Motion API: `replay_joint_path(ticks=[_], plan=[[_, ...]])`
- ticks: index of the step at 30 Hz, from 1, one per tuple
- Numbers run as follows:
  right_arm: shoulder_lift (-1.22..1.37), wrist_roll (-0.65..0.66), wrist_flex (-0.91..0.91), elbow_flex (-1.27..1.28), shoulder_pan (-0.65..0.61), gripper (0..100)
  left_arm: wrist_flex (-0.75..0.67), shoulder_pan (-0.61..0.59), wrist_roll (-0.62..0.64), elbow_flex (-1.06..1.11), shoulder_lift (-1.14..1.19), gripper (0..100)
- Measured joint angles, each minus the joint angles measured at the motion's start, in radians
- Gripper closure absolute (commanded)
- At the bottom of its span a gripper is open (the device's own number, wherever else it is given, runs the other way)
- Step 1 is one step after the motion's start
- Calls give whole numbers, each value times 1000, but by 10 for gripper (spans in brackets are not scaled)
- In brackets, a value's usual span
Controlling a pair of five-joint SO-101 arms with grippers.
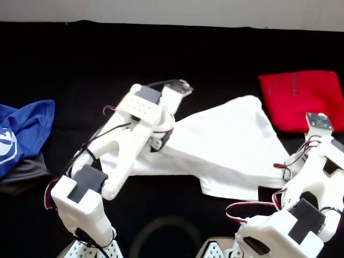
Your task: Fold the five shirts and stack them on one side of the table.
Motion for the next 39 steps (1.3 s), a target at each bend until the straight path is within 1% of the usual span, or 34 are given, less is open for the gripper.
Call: replay_joint_path(ticks=[4,12,14,17,20,23,25,29,32,37,39], plan=[[0,-74,135,-163,-44,992,97,-60,0,-123,0,984],[5,-226,365,-580,-258,992,292,-133,-2,-448,0,984],[8,-247,397,-684,-299,992,321,-147,-2,-516,0,984],[6,-258,413,-776,-351,992,336,-157,-3,-545,0,984],[12,-258,414,-790,-387,992,338,-157,-3,-494,0,981],[12,-258,405,-784,-391,992,278,-157,-3,-370,0,978],[12,-258,390,-758,-394,992,222,-155,-2,-270,0,950],[14,-258,384,-707,-394,992,100,-147,0,-72,0,865],[14,-258,384,-692,-394,992,34,-146,0,41,0,840],[14,-258,384,-692,-396,992,15,-155,8,66,-2,836],[14,-258,384,-692,-396,992,46,-183,44,43,-9,835]])
